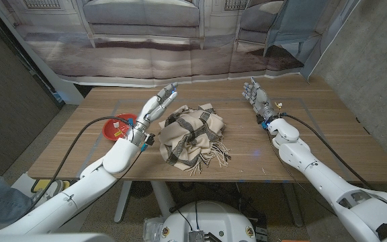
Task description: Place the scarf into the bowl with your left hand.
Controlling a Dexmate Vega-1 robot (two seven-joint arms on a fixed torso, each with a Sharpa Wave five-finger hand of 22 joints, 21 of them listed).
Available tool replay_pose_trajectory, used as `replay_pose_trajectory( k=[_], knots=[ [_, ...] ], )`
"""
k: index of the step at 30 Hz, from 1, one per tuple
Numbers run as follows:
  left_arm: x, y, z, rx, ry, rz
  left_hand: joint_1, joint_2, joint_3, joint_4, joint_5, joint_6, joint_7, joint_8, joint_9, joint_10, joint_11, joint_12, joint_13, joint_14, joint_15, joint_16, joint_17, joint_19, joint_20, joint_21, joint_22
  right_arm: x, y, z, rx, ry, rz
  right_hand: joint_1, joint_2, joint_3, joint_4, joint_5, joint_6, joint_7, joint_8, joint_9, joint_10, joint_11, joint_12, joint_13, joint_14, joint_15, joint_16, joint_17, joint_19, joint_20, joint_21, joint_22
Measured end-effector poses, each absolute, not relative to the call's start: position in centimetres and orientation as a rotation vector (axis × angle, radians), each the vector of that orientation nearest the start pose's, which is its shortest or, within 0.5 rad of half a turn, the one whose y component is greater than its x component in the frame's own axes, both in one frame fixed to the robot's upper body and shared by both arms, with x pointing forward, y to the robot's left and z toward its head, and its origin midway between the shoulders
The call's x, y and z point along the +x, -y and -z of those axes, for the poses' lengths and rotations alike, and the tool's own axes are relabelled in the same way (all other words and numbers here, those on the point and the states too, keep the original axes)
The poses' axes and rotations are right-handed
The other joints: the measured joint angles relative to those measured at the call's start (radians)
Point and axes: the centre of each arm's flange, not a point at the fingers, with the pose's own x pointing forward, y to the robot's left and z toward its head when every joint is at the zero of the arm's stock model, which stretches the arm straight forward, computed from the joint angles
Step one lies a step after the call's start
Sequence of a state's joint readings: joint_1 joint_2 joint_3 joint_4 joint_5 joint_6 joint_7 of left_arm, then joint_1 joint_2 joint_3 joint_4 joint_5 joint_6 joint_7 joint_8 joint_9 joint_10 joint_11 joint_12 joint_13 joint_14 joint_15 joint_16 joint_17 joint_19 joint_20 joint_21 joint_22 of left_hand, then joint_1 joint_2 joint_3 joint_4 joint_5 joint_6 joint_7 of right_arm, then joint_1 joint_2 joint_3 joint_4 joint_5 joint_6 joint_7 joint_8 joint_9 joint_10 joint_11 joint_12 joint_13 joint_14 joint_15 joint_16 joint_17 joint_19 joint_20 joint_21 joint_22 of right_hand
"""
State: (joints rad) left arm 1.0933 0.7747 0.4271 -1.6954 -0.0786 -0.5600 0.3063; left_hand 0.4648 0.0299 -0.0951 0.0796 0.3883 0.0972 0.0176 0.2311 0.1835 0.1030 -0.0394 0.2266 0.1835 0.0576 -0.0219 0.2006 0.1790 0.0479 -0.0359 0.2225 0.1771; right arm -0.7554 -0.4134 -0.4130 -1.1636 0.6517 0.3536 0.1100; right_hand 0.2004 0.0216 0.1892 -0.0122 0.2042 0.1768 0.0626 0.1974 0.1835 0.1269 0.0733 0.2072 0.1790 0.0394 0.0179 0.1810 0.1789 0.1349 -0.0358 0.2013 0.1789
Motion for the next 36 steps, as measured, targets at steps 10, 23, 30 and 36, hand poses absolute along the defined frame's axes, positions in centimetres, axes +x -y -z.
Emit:
replay_pose_trajectory(
  k=[10, 23, 30, 36],
  knots=[
    [51.9, -23.5, 3.8, 0.587, 0.985, 0.191, 0.006, 0.006, 0.000, 0.000, 0.004, 0.007, -0.007, 0.000, 0.000, 0.003, -0.003, 0.000, 0.000, 0.004, -0.004, 0.000, 0.000, 0.008, 0.000, 0.000, 0.000, 67.2, 25.5, 2.3, 0.077, 0.617, -0.285, 0.000, 0.000, 0.000, 0.000, 0.000, 0.000, 0.000, 0.000, 0.000, 0.000, 0.000, 0.000, 0.000, 0.005, 0.006, 0.000, 0.000, 0.006, -0.005, 0.000, 0.000],
    [51.5, -22.7, 3.8, 0.675, 0.962, 0.162, 0.006, 0.006, -0.004, -0.004, 0.008, 0.012, -0.001, 0.000, 0.000, 0.007, 0.000, 0.000, 0.000, 0.012, -0.002, 0.000, 0.000, 0.011, 0.000, 0.000, 0.000, 67.2, 25.5, 2.5, 0.077, 0.614, -0.290, 0.000, 0.000, 0.000, 0.000, 0.000, 0.005, -0.005, 0.000, 0.000, 0.000, 0.000, 0.000, 0.000, 0.005, 0.005, 0.000, 0.000, 0.005, -0.005, 0.000, 0.000],
    [51.5, -22.5, 3.7, 0.701, 0.944, 0.162, 0.011, 0.011, -0.004, -0.004, 0.007, 0.018, -0.007, 0.000, 0.000, 0.013, -0.005, 0.000, 0.000, 0.012, -0.002, 0.000, 0.000, 0.010, 0.000, -0.005, 0.000, 67.3, 25.5, 2.7, 0.080, 0.612, -0.293, 0.000, 0.000, -0.004, -0.004, 0.000, 0.005, -0.005, 0.000, 0.000, 0.004, 0.005, 0.000, 0.000, 0.005, 0.005, 0.000, 0.000, 0.005, -0.005, 0.000, 0.000],
    [51.4, -22.2, 3.7, 0.730, 0.927, 0.162, 0.011, 0.011, -0.004, -0.004, 0.007, 0.018, -0.007, 0.000, 0.000, 0.013, -0.005, 0.000, 0.000, 0.012, -0.002, 0.000, 0.000, 0.010, 0.000, -0.005, 0.000, 67.5, 25.5, 2.7, 0.082, 0.610, -0.297, 0.000, 0.000, -0.004, -0.004, 0.000, 0.005, -0.005, 0.000, 0.000, 0.005, 0.005, 0.000, 0.000, 0.017, 0.002, 0.004, 0.000, 0.016, -0.002, 0.000, 0.000]
  ],
)
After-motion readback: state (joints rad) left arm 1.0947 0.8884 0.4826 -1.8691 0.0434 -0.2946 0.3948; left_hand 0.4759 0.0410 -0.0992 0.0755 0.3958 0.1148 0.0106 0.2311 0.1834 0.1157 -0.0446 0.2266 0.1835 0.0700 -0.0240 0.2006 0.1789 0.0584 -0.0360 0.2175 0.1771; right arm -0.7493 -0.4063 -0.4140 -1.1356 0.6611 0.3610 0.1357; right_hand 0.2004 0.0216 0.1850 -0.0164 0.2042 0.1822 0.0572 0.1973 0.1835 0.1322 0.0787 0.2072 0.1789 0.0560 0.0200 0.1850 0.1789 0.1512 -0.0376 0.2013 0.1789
